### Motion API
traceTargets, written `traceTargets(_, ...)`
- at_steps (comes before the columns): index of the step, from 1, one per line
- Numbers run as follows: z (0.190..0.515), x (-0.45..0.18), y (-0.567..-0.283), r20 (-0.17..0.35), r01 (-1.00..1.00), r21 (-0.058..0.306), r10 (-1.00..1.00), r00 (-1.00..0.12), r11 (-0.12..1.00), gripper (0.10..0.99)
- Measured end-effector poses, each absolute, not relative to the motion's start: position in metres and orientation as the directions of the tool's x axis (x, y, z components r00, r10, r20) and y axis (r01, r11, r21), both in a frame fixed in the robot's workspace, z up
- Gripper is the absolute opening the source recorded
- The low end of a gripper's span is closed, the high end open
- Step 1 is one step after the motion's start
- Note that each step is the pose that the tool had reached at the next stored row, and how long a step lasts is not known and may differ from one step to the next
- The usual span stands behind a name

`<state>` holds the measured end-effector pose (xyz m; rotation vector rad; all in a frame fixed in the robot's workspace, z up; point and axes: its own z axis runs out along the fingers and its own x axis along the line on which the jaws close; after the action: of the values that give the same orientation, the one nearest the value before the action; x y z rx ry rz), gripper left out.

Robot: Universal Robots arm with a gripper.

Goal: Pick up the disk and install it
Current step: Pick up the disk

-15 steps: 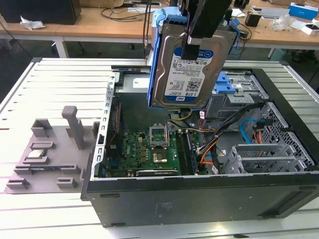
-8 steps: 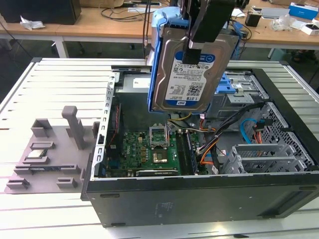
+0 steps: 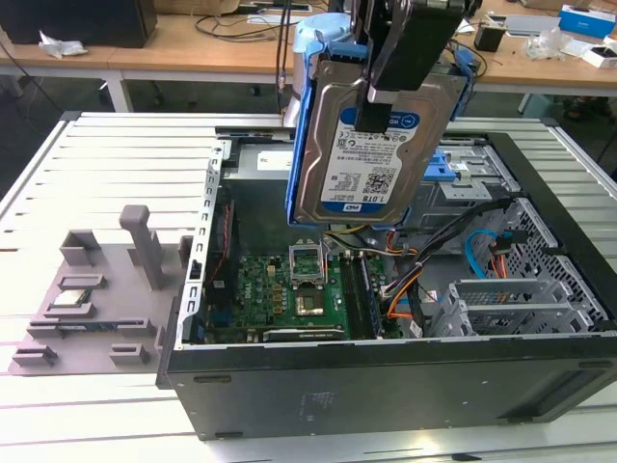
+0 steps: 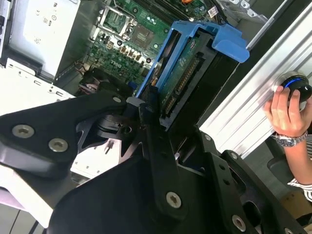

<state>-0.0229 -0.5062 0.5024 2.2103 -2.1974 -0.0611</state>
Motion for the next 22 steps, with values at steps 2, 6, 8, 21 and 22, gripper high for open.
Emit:
traceTargets(2, 0.502, -0.023, -0.509, -0.011, -0.999, 0.045, -1.000, 0.006, -0.006, 0.361)
traceTargets(6, 0.502, -0.023, -0.514, -0.011, -0.999, 0.045, -1.000, 0.006, -0.006, 0.361)
traceTargets(8, 0.501, -0.023, -0.517, -0.011, -0.999, 0.045, -1.000, 0.006, -0.006, 0.361)
traceTargets(21, 0.500, -0.023, -0.550, -0.011, -0.999, 0.045, -1.000, 0.005, -0.006, 0.361)
traceTargets(22, 0.500, -0.023, -0.552, -0.011, -0.999, 0.045, -1.000, 0.005, -0.006, 0.361)
